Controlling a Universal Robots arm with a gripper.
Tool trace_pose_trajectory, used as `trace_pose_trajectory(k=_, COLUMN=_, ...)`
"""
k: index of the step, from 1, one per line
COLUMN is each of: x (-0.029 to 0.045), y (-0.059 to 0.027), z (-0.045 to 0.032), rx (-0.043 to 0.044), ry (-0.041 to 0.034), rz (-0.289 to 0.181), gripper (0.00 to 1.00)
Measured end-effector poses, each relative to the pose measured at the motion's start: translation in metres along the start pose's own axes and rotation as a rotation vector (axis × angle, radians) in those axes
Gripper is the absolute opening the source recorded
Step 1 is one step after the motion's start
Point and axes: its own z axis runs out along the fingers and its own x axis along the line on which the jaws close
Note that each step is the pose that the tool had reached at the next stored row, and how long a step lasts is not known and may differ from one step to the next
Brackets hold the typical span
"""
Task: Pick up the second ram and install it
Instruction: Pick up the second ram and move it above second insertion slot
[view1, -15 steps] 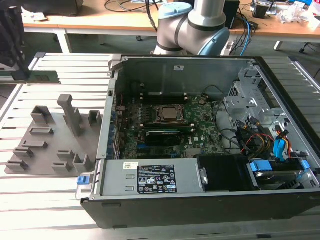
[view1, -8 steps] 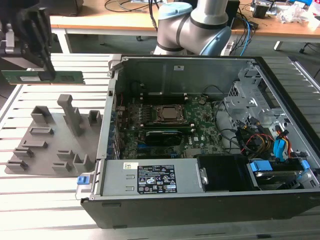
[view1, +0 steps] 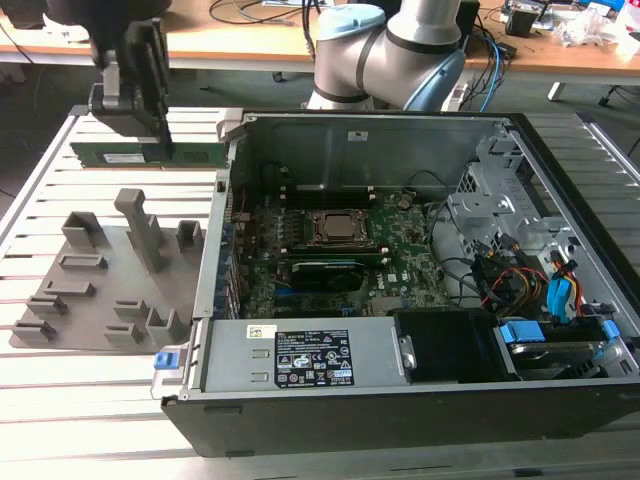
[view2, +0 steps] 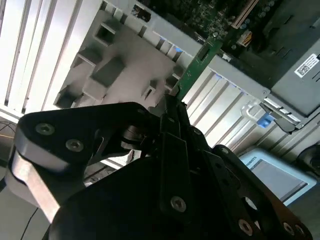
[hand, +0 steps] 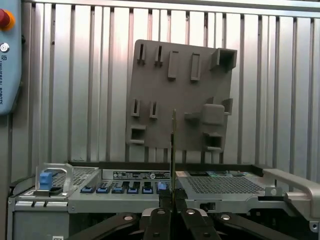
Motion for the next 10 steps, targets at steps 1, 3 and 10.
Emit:
trace_pose_trajectory(k=1, x=0.0002, y=-0.0075, z=-0.0001, rx=-0.0003, ry=0.0000, rz=0.000, gripper=0.14)
trace_pose_trajectory(k=3, x=0.0007, y=-0.0253, z=-0.0003, rx=-0.0010, ry=-0.0001, rz=0.000, gripper=0.14)
trace_pose_trajectory(k=10, x=0.0023, y=-0.0851, z=-0.0010, rx=-0.0038, ry=-0.0001, rz=0.000, gripper=0.14)
